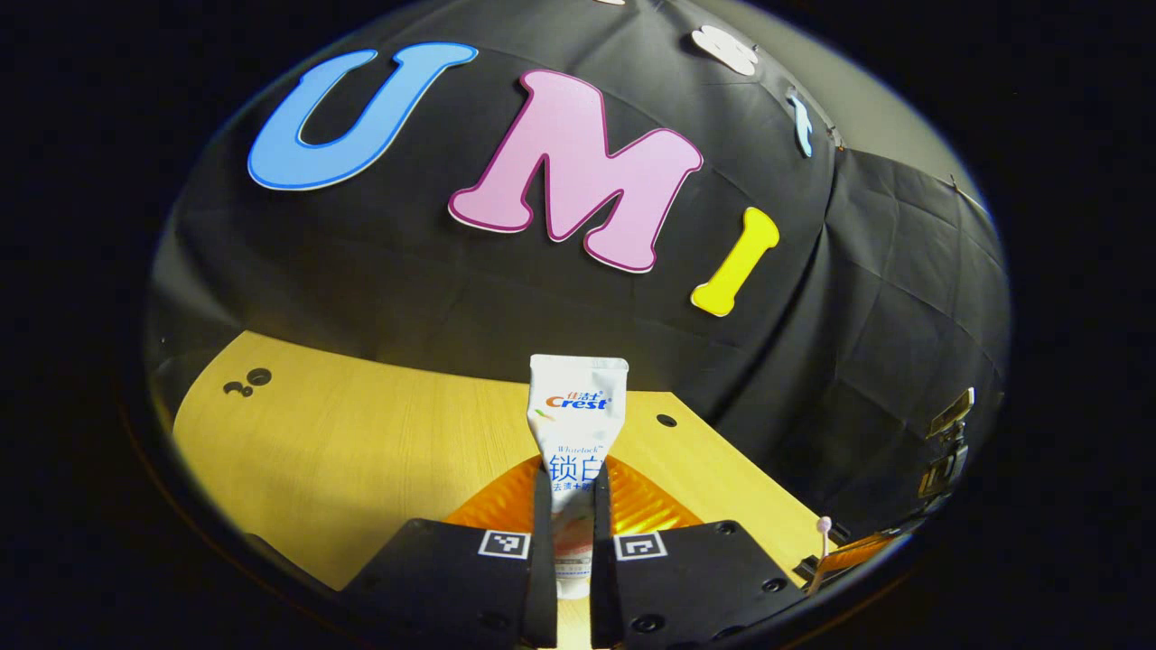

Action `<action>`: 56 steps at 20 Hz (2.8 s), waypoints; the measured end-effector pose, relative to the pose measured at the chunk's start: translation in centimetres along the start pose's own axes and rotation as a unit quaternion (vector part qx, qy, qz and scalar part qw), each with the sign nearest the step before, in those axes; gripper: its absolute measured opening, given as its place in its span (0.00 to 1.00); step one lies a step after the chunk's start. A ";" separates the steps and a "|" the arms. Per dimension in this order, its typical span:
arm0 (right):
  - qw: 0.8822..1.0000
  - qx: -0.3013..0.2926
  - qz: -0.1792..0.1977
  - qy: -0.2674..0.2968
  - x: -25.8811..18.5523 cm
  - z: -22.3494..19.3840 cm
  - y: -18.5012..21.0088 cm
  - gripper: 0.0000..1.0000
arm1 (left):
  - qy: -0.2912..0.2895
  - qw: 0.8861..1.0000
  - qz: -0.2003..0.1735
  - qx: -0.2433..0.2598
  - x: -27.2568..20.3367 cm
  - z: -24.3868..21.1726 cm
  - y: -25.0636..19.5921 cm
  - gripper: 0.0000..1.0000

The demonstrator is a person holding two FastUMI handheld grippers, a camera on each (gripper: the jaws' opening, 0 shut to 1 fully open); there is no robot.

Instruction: Put the toothbrush and toothpaste on the desktop into the cup, then pick up the cup and place it on the coaster on the desktop.

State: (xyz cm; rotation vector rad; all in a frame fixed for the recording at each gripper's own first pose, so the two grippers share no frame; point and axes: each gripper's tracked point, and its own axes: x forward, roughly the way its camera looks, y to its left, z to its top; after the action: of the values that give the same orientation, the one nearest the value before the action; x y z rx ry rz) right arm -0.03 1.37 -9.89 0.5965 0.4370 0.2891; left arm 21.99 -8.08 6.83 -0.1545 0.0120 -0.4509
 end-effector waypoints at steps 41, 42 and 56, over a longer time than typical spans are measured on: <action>0.988 -0.009 0.106 -0.116 6.9 8.2 12.6 0.08 | 0.060 0.995 0.081 0.016 -12.9 -8.5 3.6 0.83; 0.986 -0.006 0.113 -0.124 8.2 9.1 12.9 0.08 | 0.062 0.994 0.090 0.003 -14.2 -8.9 3.4 0.83; 0.973 0.016 0.147 -0.177 20.5 13.3 14.4 0.08 | 0.096 0.978 0.175 -0.064 -26.9 -14.9 2.0 0.83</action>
State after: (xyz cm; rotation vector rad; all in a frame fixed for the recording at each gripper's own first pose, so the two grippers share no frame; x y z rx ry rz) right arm 22.15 14.30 2.16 0.7284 0.0064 0.4486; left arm -2.03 3.20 -8.82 -0.2305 0.2559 -0.1105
